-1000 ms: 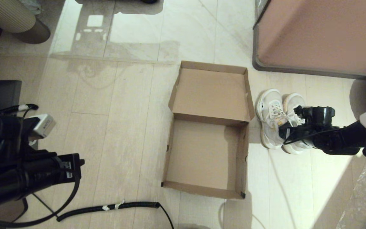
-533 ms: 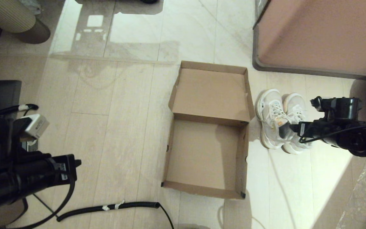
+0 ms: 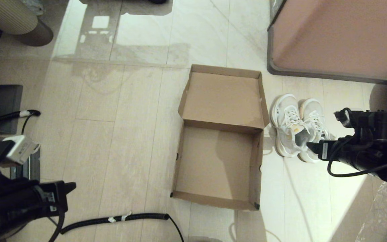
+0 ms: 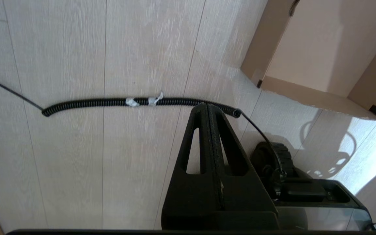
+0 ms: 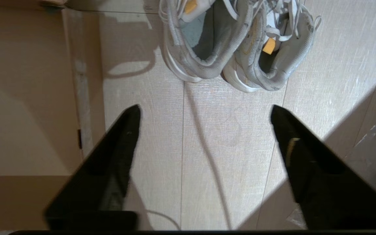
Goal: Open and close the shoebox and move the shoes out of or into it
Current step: Put the shoes into the shoe box
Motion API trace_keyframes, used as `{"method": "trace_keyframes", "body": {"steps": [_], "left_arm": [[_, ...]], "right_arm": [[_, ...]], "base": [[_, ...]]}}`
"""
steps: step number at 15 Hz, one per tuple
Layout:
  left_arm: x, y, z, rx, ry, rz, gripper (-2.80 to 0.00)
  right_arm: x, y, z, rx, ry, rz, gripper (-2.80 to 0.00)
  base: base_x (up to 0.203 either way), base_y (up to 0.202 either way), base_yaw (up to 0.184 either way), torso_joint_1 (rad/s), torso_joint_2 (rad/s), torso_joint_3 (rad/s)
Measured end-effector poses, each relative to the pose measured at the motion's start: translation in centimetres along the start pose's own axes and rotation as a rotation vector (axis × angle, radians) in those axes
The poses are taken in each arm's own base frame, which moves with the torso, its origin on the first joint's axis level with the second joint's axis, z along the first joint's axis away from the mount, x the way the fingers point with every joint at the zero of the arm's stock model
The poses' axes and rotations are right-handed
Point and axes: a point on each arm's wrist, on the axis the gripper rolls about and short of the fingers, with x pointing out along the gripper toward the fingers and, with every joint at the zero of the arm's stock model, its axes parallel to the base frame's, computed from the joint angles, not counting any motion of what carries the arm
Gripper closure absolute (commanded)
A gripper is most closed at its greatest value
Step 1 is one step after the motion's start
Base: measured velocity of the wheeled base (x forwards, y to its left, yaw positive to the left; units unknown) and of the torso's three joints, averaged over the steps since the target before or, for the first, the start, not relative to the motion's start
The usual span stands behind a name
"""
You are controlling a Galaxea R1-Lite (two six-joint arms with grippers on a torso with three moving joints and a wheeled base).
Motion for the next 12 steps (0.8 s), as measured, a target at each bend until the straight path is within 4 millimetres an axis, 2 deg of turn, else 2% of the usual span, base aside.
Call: {"method": "trace_keyframes", "body": {"steps": [3, 6, 9, 12], "left_arm": [[-0.1, 0.0, 0.2, 0.000, -0.011, -0.007, 0.00], [0.0, -0.1, 0.3, 0.002, -0.008, -0.010, 0.00], [0.8, -0.8, 0.9, 0.013, 0.002, -0.026, 0.00], [1.8, -1.7, 1.8, 0.023, 0.009, -0.048, 0.00]], "right_arm": [[-0.7, 0.9, 0.1, 0.008, -0.013, 0.028, 0.00], [-0.6, 1.9, 0.2, 0.023, -0.017, 0.040, 0.00], [1.1, 3.1, 0.4, 0.038, -0.028, 0.022, 0.00], [4.4, 4.4, 0.9, 0.048, -0.059, -0.007, 0.00]], "base": [[0.000, 0.000, 0.000, 0.000, 0.00, 0.000], [0.000, 0.000, 0.000, 0.000, 0.00, 0.000], [0.000, 0.000, 0.000, 0.000, 0.00, 0.000], [0.000, 0.000, 0.000, 0.000, 0.00, 0.000]]}}
